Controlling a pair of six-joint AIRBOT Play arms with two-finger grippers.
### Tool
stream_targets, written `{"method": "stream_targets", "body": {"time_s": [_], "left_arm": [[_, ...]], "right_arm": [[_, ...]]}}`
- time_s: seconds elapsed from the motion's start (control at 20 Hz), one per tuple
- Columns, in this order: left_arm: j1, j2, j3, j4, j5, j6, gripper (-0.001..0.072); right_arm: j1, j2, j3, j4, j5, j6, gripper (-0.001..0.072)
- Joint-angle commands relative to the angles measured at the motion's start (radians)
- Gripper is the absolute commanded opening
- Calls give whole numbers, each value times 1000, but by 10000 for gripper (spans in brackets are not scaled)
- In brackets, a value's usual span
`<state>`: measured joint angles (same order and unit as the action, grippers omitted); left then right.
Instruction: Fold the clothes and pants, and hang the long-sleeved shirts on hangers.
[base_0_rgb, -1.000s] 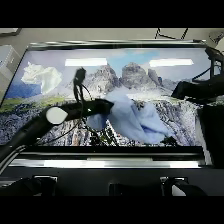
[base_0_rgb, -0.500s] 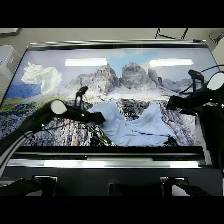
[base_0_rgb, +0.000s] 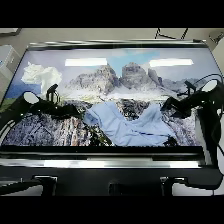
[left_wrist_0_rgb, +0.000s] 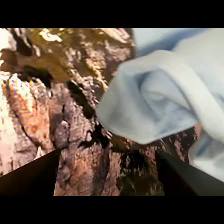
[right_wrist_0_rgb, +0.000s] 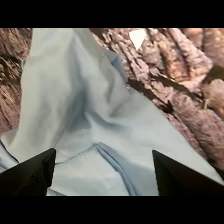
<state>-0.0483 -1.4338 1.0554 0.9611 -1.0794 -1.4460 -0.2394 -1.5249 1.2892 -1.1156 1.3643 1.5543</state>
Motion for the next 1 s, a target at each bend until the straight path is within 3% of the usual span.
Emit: {"method": "stream_targets", "body": {"time_s": [0.0,0.3,0.35,0.45,0.5,0.55,0.75,0.8,0.85,0.9,0.95], "left_arm": [[-2,-135,-11,-154,42,61,668],[-89,-209,-10,-221,136,103,639],[-100,-210,-10,-221,143,100,527],[-113,-212,-10,-221,146,101,193],[-116,-212,-10,-221,145,101,80],[-116,-210,-8,-221,139,102,27],[-116,-178,-7,-220,138,105,27],[-116,-163,-7,-220,138,105,26],[-115,-145,-7,-217,138,105,26],[-108,-120,-6,-217,138,117,26],[-97,-91,0,-212,138,124,25]], "right_arm": [[-5,-80,0,132,-39,-31,719],[-4,-151,0,137,-57,-52,719],[-4,-161,0,142,-66,-53,719],[-4,-181,0,169,-88,-63,718],[-4,-190,-1,184,-105,-63,718],[-4,-196,-1,198,-126,-63,716],[62,-199,0,205,-239,-51,694],[87,-199,0,207,-261,-50,542],[110,-198,3,209,-265,-51,149],[121,-197,17,210,-250,-57,48],[123,-192,47,211,-217,-90,48]]}}
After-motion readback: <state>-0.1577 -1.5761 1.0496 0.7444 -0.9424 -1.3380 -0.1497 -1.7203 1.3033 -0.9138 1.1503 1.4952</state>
